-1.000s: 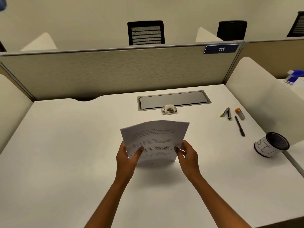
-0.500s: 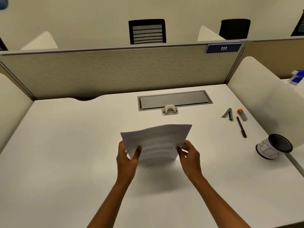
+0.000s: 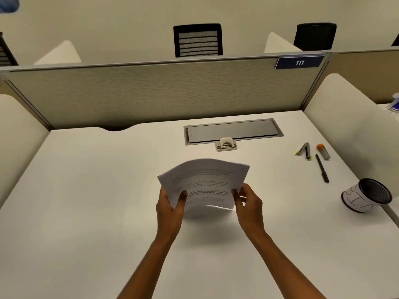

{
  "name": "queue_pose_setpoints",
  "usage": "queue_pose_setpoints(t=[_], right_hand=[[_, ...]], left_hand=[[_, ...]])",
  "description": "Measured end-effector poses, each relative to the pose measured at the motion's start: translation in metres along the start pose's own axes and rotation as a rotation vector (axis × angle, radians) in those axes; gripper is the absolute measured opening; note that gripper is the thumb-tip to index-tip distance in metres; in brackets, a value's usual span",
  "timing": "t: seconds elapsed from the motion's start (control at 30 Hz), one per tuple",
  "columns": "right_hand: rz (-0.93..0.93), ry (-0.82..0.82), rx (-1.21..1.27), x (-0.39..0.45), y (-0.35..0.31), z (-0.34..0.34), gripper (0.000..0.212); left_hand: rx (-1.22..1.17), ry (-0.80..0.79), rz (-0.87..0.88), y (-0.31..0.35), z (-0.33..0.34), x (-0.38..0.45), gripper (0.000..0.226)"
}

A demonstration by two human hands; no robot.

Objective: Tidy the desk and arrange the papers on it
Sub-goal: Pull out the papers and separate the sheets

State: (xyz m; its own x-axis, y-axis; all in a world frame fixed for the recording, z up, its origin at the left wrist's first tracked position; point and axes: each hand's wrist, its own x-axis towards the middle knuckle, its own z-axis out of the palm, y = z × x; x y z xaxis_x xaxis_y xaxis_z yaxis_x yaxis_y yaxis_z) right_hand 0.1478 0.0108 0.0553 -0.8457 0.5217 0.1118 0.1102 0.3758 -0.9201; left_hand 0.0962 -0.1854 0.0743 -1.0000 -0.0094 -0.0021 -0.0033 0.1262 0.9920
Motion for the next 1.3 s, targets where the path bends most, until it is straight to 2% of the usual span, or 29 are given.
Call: queue_pose_setpoints(t=[0.13, 0.37, 0.53, 0.7, 0.87, 1.17, 1.3], right_hand=[[0.082, -0.026, 0.009, 0.001, 0.007, 0.002, 0.032], [-0.021, -0.015, -0.108, 0.004, 0.01, 0.007, 0.013], [-0.034, 0.011, -0.11, 0.003, 0.015, 0.006, 0.01], [0.081, -0.042, -0.139, 0.001, 0.036, 0.008, 0.015], [0.081, -0.08, -0.253, 0.002, 0.046, 0.009, 0.015], [0.075, -0.081, -0.22, 0.004, 0.051, 0.008, 0.012], [0.112, -0.137, -0.212, 0.004, 0.054, 0.006, 0.018]], left_hand=[[0.013, -0.023, -0.035, -0.007, -0.002, 0.001, 0.059], [0.055, 0.01, -0.027, -0.01, 0.005, 0.005, 0.035], [0.071, 0.033, -0.007, -0.014, 0.004, 0.003, 0.025], [0.178, -0.054, -0.044, -0.037, 0.0, 0.0, 0.035], [0.311, -0.103, -0.013, -0.052, -0.002, -0.005, 0.038], [0.361, -0.052, 0.042, -0.056, 0.003, -0.002, 0.022], [0.385, -0.081, 0.02, -0.067, 0.002, -0.001, 0.024]])
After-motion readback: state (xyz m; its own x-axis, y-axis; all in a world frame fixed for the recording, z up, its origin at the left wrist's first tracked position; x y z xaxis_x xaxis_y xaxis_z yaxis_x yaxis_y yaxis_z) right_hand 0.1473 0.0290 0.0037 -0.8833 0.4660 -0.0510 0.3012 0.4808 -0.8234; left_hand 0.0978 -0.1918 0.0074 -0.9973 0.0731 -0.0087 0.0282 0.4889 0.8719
